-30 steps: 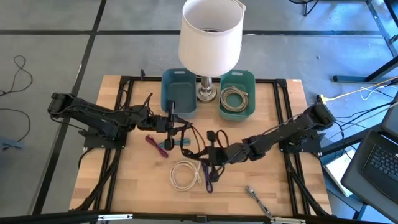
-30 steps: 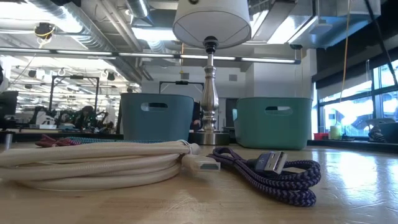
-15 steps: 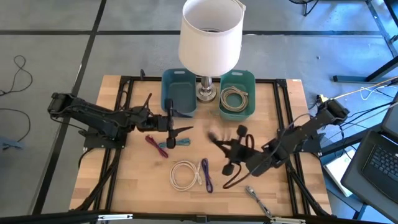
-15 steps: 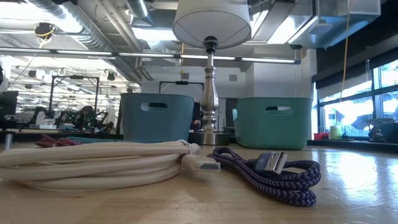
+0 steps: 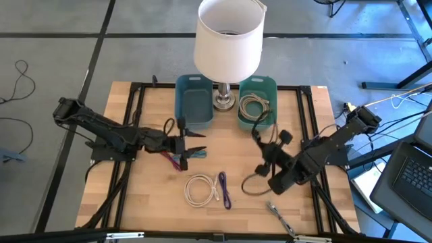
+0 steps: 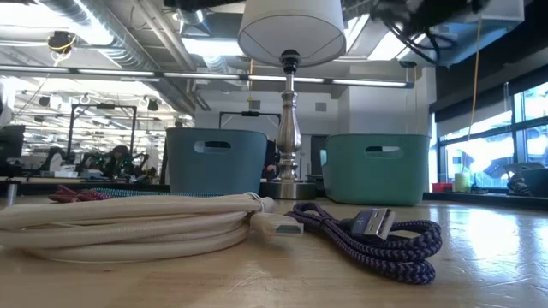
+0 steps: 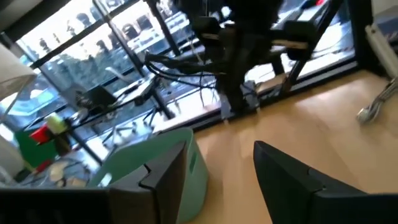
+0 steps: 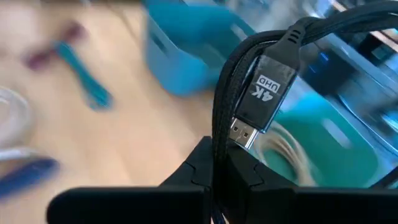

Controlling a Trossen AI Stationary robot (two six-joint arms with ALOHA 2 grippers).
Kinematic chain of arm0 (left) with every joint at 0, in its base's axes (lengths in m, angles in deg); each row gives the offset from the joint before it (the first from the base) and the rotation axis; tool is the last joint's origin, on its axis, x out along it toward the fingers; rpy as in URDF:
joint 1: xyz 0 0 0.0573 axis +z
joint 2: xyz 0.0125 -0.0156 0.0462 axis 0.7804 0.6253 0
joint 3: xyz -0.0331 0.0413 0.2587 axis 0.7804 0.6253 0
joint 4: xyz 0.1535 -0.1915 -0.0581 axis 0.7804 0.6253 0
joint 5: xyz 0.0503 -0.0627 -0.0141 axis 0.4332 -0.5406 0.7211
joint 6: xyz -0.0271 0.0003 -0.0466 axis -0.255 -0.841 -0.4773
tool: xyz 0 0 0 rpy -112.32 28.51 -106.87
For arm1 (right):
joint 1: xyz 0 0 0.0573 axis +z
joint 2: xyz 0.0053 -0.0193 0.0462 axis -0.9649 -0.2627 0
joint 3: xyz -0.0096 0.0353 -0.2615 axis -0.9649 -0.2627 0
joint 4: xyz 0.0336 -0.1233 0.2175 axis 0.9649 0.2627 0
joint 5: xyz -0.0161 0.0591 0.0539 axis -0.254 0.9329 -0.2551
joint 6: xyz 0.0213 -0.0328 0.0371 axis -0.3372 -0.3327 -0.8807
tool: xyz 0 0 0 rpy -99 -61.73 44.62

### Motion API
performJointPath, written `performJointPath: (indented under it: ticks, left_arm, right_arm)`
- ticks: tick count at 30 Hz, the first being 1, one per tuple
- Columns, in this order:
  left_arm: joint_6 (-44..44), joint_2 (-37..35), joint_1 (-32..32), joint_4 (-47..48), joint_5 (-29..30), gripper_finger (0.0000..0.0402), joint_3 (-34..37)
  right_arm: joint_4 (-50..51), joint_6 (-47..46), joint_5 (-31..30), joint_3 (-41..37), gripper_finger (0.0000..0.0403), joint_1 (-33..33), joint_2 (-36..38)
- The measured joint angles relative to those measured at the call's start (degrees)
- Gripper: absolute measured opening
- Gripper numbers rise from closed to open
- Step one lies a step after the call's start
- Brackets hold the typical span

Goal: Pick & Place USB Port
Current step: Put the black hdmi cable into the green bin

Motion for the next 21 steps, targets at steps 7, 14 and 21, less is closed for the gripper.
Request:
performJointPath:
  ticks: [7,14,21]
  left_arm:
    - [-0.03,0.00,-4.14,0.33,6.64,0.0178,0.00]
    - [-2.09,0.02,-4.40,0.64,6.67,0.0172,0.00]
    - [-2.85,0.04,-4.40,0.76,6.62,0.0169,0.00]
  right_arm:
    - [10.76,-0.24,4.33,-0.02,0.0013,-10.52,4.31]
    - [-0.51,24.34,17.73,-0.15,0.0013,-26.49,12.00]
    - [-14.20,42.88,34.71,-0.24,0.0013,-41.72,13.84]
